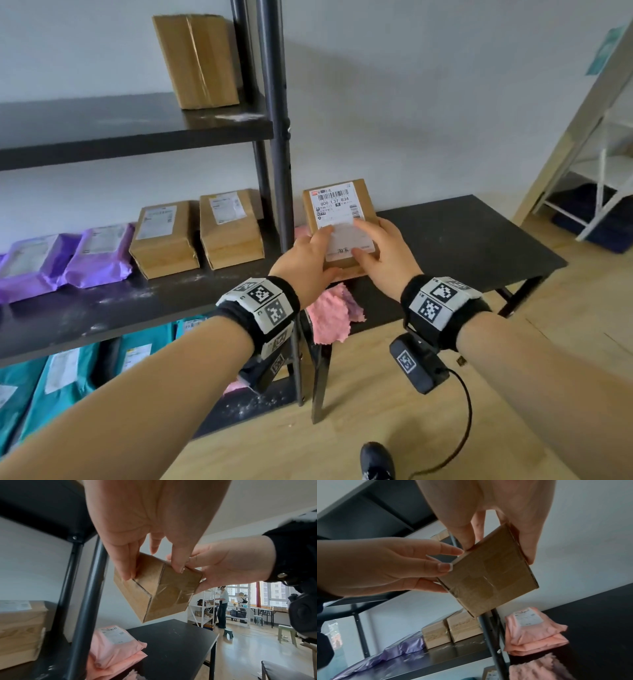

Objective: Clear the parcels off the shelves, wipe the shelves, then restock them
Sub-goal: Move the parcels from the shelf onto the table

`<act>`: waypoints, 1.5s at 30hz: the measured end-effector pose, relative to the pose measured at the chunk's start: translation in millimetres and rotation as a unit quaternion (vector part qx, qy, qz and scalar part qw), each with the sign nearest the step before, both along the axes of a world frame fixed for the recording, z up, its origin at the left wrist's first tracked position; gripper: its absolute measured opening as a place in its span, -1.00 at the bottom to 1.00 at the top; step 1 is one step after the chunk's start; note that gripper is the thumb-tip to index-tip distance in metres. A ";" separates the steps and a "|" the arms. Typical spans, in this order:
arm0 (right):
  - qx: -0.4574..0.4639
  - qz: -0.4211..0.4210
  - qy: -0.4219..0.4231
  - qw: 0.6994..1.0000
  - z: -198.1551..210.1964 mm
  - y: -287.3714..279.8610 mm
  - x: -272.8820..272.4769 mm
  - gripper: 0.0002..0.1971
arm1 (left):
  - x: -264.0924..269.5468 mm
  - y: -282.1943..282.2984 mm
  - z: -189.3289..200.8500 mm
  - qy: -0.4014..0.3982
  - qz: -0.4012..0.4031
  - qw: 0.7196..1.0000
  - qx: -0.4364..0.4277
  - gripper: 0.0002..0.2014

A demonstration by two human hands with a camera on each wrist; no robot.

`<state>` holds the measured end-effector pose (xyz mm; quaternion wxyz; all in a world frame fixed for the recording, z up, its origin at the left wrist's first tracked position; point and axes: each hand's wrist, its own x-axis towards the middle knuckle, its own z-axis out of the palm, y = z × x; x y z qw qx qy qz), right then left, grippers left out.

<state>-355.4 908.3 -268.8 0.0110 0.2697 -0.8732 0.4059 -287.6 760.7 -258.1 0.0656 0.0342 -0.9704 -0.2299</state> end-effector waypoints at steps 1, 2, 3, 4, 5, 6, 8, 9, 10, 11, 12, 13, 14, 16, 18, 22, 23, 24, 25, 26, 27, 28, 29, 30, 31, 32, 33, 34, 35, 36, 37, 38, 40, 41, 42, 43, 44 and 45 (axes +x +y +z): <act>0.005 -0.003 -0.002 1.000 -4.8 4.6 -16.9 -0.49 | -16.4 4.9 -3.6 -0.004 -0.002 1.000 0.002 -0.32; 0.009 -0.004 -0.004 1.000 -10.0 9.1 -35.3 -0.49 | -34.4 9.3 -8.1 -0.011 -0.004 1.000 0.004 -0.32; 0.014 -0.004 -0.008 1.000 -15.8 13.3 -55.1 -0.48 | -53.6 13.9 -13.2 -0.019 -0.004 1.000 0.007 -0.33; 0.020 -0.004 -0.012 1.000 -22.4 17.3 -76.0 -0.48 | -73.2 18.2 -18.2 -0.027 -0.003 1.000 0.012 -0.33; 0.026 -0.004 -0.020 0.999 -28.9 21.0 -97.7 -0.48 | -93.7 22.6 -23.2 -0.033 -0.001 0.999 0.019 -0.34; 0.031 -0.002 -0.029 0.999 -35.1 24.6 -121.1 -0.47 | -115.7 26.9 -28.6 -0.039 0.004 0.999 0.026 -0.35; 0.043 0.007 -0.050 0.998 -46.8 29.8 -163.3 -0.47 | -154.7 34.1 -40.5 -0.062 0.012 0.997 0.041 -0.37; 0.052 0.011 -0.062 0.997 -53.3 31.5 -183.4 -0.47 | -173.6 37.4 -47.4 -0.075 0.016 0.996 0.050 -0.37; 0.064 0.015 -0.075 0.995 -60.5 32.5 -202.1 -0.47 | -191.9 39.7 -55.6 -0.090 0.022 0.994 0.058 -0.38; 0.077 0.020 -0.087 0.993 -67.6 32.5 -218.2 -0.47 | -207.3 41.9 -63.5 -0.105 0.032 0.992 0.064 -0.38; 0.089 0.025 -0.100 0.991 -75.3 31.6 -232.9 -0.47 | -221.6 43.2 -71.8 -0.120 0.043 0.989 0.069 -0.37; 0.098 0.030 -0.111 0.988 -83.3 29.7 -245.9 -0.46 | -234.2 43.7 -80.1 -0.133 0.051 0.987 0.072 -0.36; 0.108 0.035 -0.122 0.986 -92.1 27.5 -257.1 -0.46 | -244.7 43.3 -88.8 -0.146 0.059 0.985 0.073 -0.36; 0.125 0.043 -0.149 0.980 -108.9 22.8 -273.0 -0.46 | -259.2 42.3 -104.9 -0.172 0.072 0.980 0.074 -0.39; 0.132 0.045 -0.174 0.975 -123.4 19.0 -283.7 -0.46 | -269.0 40.6 -118.0 -0.185 0.081 0.976 0.078 -0.44; 0.129 0.050 -0.212 0.967 -141.6 12.6 -295.8 -0.45 | -280.6 38.9 -133.1 -0.206 0.092 0.971 0.076 -0.46; 0.130 0.050 -0.220 0.966 -144.2 11.2 -297.2 -0.45 | -282.0 38.7 -135.2 -0.207 0.095 0.971 0.075 -0.46; 0.129 0.048 -0.227 0.964 -146.4 10.1 -298.0 -0.44 | -282.6 39.0 -136.1 -0.206 0.097 0.971 0.074 -0.46; 0.129 0.047 -0.233 0.963 -148.0 9.4 -297.9 -0.43 | -283.1 39.0 -137.3 -0.206 0.097 0.971 0.072 -0.45; 0.127 0.046 -0.236 0.962 -149.1 8.8 -297.5 -0.43 | -282.9 38.6 -138.1 -0.204 0.094 0.972 0.071 -0.44; 0.129 0.046 -0.240 0.961 -150.0 9.0 -296.9 -0.42 | -283.3 38.2 -140.2 -0.208 0.094 0.971 0.073 -0.43; 0.130 0.047 -0.240 0.961 -150.3 8.4 -296.6 -0.42 | -283.1 36.9 -141.2 -0.206 0.095 0.971 0.075 -0.42; 0.134 0.047 -0.241 0.960 -150.8 8.4 -296.1 -0.42 | -282.6 36.0 -142.5 -0.207 0.098 0.970 0.076 -0.40; 0.137 0.046 -0.240 0.960 -151.4 8.3 -296.2 -0.42 | -281.7 35.3 -142.8 -0.207 0.101 0.970 0.075 -0.41; 0.142 0.045 -0.238 0.960 -150.6 8.4 -295.8 -0.41 | -280.5 34.6 -142.1 -0.208 0.102 0.970 0.070 -0.43; 0.146 0.042 -0.236 0.960 -149.7 8.6 -295.0 -0.41 | -278.9 34.2 -140.7 -0.207 0.101 0.971 0.067 -0.45; 0.151 0.037 -0.235 0.959 -147.8 9.1 -293.7 -0.41 | -277.1 33.5 -138.9 -0.208 0.101 0.971 0.065 -0.45; 0.153 0.030 -0.233 0.960 -146.7 9.6 -292.7 -0.42 | -275.0 32.8 -136.8 -0.207 0.099 0.971 0.064 -0.43; 0.154 0.022 -0.229 0.961 -144.2 10.2 -290.8 -0.43 | -273.2 31.7 -135.2 -0.208 0.099 0.971 0.061 -0.40; 0.153 0.013 -0.222 0.963 -141.1 10.9 -288.5 -0.44 | -270.6 30.6 -132.8 -0.202 0.099 0.973 0.059 -0.37; 0.150 0.006 -0.213 0.965 -136.2 11.7 -285.2 -0.45 | -267.6 30.1 -129.8 -0.196 0.101 0.974 0.060 -0.37; 0.144 0.000 -0.205 0.968 -131.6 12.4 -281.5 -0.46 | -263.4 30.0 -125.6 -0.186 0.100 0.975 0.065 -0.39; 0.135 -0.007 -0.190 0.972 -119.3 12.8 -271.8 -0.48 | -252.1 29.7 -114.4 -0.163 0.093 0.980 0.070 -0.43; 0.131 -0.010 -0.182 0.975 -112.5 12.8 -265.2 -0.48 | -245.1 29.5 -107.9 -0.149 0.090 0.982 0.067 -0.44; 0.124 -0.011 -0.170 0.977 -106.4 12.3 -257.7 -0.49 | -236.8 30.0 -100.2 -0.137 0.087 0.985 0.061 -0.45; 0.118 -0.011 -0.158 0.980 -98.3 11.3 -248.0 -0.50 | -227.7 29.7 -93.8 -0.128 0.084 0.987 0.053 -0.45; 0.111 -0.012 -0.141 0.984 -89.6 10.1 -237.2 -0.50 | -217.1 30.2 -85.3 -0.117 0.078 0.989 0.048 -0.45; 0.105 -0.014 -0.125 0.986 -79.8 8.4 -225.3 -0.52 | -206.3 29.4 -79.0 -0.108 0.073 0.991 0.045 -0.44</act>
